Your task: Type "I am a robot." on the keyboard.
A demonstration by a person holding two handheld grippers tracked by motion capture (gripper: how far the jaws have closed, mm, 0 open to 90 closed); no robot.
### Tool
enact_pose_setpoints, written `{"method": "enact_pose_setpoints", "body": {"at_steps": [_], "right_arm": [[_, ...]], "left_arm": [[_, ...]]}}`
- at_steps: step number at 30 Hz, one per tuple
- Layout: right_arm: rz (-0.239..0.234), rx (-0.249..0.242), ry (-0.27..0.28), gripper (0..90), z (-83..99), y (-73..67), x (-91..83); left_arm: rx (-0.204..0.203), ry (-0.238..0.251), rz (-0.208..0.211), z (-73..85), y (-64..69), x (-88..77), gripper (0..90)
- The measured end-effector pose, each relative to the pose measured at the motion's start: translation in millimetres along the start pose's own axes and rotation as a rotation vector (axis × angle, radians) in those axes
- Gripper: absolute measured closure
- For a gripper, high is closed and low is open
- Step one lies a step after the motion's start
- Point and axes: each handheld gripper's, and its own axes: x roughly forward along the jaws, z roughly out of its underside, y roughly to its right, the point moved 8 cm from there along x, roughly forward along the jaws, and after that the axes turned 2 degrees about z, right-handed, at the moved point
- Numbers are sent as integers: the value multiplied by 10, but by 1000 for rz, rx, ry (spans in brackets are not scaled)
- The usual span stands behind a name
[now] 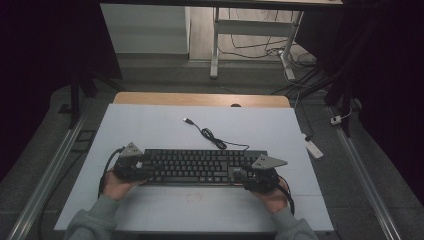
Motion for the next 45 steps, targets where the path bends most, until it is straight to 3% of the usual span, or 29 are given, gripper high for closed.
{"method": "enact_pose_setpoints", "body": {"at_steps": [20, 29, 36, 45], "right_arm": [[-2, -4, 0, 504, 16, 10, -6], [0, -9, -3, 504, 16, 10, -4], [1, -10, -4, 504, 17, 11, -5], [2, -10, -3, 504, 16, 14, -6]], "left_arm": [[18, 0, 54, -33, 135, -2, 367], [50, -14, 88, -40, 248, 37, 394], [76, -30, 103, -37, 329, 85, 457], [115, -54, 132, -21, 437, 146, 624]]}}
